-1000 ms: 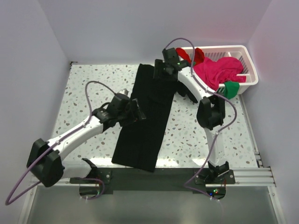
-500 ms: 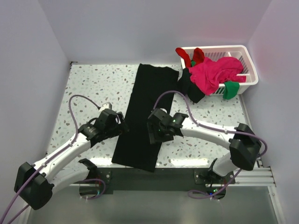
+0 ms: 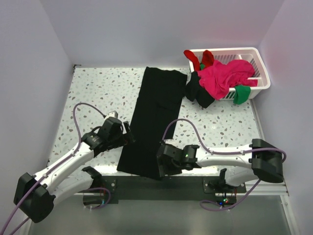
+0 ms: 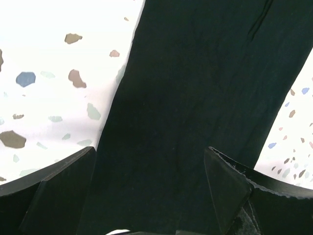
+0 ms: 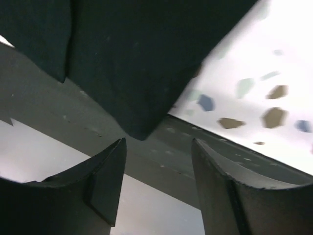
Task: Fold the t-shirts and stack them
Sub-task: Fold the tshirt
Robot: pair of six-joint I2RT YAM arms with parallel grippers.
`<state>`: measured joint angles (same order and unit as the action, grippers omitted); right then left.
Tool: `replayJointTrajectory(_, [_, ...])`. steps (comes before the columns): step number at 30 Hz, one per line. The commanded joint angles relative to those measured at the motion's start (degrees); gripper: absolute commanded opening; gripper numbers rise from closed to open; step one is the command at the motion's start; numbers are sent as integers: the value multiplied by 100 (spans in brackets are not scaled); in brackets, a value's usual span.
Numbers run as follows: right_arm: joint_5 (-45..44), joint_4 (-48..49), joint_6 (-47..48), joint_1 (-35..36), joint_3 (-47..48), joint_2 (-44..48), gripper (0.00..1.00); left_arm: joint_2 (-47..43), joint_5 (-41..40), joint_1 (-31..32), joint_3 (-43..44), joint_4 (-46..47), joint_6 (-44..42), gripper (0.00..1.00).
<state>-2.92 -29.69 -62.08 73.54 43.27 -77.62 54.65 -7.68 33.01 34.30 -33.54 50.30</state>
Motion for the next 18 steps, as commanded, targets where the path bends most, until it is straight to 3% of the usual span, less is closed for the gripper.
replayJointTrajectory(1, [-7, 658, -559, 248, 58, -339, 58, -367, 135, -41, -195, -65, -38, 97])
replayJointTrajectory(18, [-306, 473, -489, 460, 296, -744, 45, -421, 197, -32, -240, -206, -170, 98])
